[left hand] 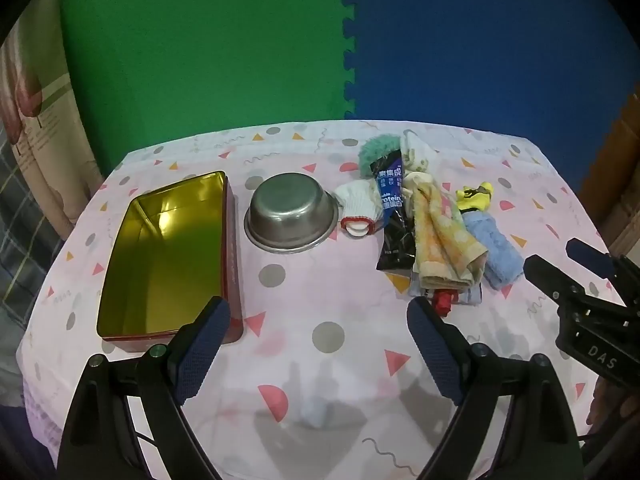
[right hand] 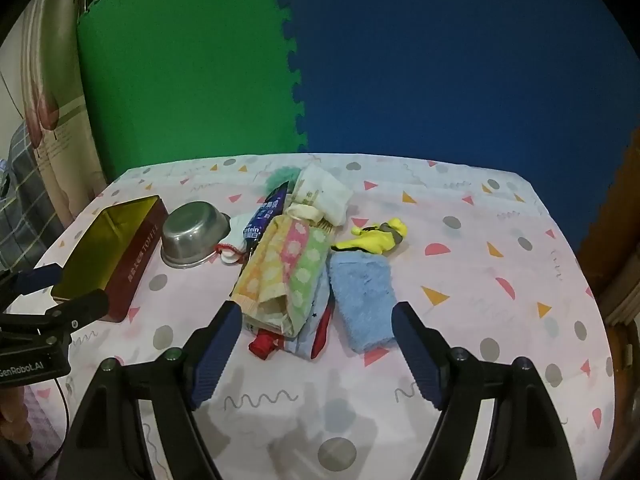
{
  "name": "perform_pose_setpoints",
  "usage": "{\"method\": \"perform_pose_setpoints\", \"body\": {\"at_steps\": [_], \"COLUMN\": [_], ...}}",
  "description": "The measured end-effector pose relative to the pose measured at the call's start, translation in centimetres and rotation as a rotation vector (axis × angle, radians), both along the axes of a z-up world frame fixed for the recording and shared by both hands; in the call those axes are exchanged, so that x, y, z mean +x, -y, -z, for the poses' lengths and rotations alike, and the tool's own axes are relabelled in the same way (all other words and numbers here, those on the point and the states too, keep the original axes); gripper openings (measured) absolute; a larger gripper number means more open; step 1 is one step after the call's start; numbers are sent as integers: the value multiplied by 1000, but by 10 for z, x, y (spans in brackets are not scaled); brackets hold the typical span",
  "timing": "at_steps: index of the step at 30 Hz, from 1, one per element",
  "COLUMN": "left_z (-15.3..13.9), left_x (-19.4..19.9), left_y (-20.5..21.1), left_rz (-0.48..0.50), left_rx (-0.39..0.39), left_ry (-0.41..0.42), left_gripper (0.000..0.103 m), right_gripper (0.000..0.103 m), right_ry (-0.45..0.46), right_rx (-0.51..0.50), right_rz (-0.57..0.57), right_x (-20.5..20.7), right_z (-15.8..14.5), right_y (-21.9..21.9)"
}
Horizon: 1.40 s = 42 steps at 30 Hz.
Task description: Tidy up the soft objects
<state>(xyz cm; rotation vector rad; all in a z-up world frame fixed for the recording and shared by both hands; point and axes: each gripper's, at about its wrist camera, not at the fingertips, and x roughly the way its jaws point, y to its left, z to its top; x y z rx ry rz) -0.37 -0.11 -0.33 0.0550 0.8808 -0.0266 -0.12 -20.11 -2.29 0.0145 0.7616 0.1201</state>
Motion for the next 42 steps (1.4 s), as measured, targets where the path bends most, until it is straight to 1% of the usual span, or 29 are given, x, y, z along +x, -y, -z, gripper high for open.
{"method": "perform_pose_setpoints", "body": {"at_steps": [14,34,42], "left_z": [0,11,9], "left_x": [0,3,3], "left_y": [1,1,2], "left_rz": [1,11,11], "left_rx": [4,10,12], "left_ry": [0,-18,-20], "left_gripper": [88,88,88], "right_gripper": [79,79,79], "right_ry": [5,9,12], "right_rx": [-2,1,-1], "right_rz": [2,-7,-3], "right_x": [-1,1,1], "right_z": [3,5,4], "right_y": [-3,-4,-3]}}
